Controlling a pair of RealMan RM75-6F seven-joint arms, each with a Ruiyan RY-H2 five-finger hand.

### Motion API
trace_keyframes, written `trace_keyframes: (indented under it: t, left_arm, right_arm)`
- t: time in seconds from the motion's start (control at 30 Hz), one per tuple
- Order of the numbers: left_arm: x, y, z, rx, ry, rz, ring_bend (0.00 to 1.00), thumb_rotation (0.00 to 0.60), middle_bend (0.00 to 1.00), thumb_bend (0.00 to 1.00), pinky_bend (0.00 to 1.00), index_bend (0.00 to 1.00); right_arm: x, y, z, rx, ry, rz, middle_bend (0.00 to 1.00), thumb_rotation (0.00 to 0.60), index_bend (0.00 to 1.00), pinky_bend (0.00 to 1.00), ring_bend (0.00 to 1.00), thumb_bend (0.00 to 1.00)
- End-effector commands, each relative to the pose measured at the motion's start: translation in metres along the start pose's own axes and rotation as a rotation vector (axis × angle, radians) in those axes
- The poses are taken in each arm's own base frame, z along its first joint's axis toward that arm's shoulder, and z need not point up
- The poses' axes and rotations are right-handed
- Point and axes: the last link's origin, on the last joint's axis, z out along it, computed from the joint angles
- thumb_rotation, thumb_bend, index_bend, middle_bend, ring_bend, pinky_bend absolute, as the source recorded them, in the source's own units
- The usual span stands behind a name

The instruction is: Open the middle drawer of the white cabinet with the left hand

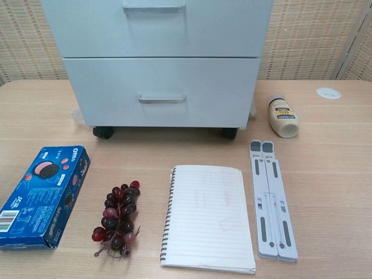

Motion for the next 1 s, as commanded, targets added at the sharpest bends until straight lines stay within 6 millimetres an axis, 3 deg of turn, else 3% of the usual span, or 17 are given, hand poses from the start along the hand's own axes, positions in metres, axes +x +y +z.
trace_keyframes:
  t: [0.03,0.57,0.67,0.8,0.9,1.0]
  left_arm:
    - [0.000,0.001,0.001,-0.002,0.001,0.000,0.04,0.600,0.04,0.43,0.13,0.07]
    - [0.001,0.006,0.005,-0.044,-0.007,-0.004,0.05,0.600,0.04,0.43,0.13,0.07]
    - [0.003,0.009,0.008,-0.081,0.000,-0.002,0.07,0.600,0.04,0.43,0.18,0.07]
    - [0.009,0.018,0.016,-0.154,0.034,-0.031,0.25,0.600,0.14,0.43,0.50,0.09]
    - [0.016,0.030,0.023,-0.226,0.060,-0.096,0.48,0.600,0.38,0.43,0.75,0.13]
    - [0.023,0.043,0.033,-0.299,0.056,-0.156,0.67,0.600,0.58,0.43,0.93,0.19]
  right_arm:
    - [0.000,0.001,0.000,-0.002,-0.002,-0.001,0.14,0.600,0.10,0.08,0.01,0.33]
    - [0.001,0.002,-0.003,-0.007,0.011,0.000,0.14,0.600,0.10,0.08,0.01,0.33]
    - [0.002,0.001,-0.002,-0.003,0.014,0.000,0.14,0.600,0.10,0.08,0.01,0.33]
    - [0.002,-0.001,-0.001,0.009,0.012,-0.002,0.14,0.600,0.10,0.08,0.01,0.33]
    - [0.002,-0.005,0.002,0.021,0.008,-0.001,0.14,0.600,0.10,0.08,0.01,0.33]
    - [0.000,-0.008,0.004,0.034,0.003,0.000,0.14,0.600,0.10,0.08,0.01,0.33]
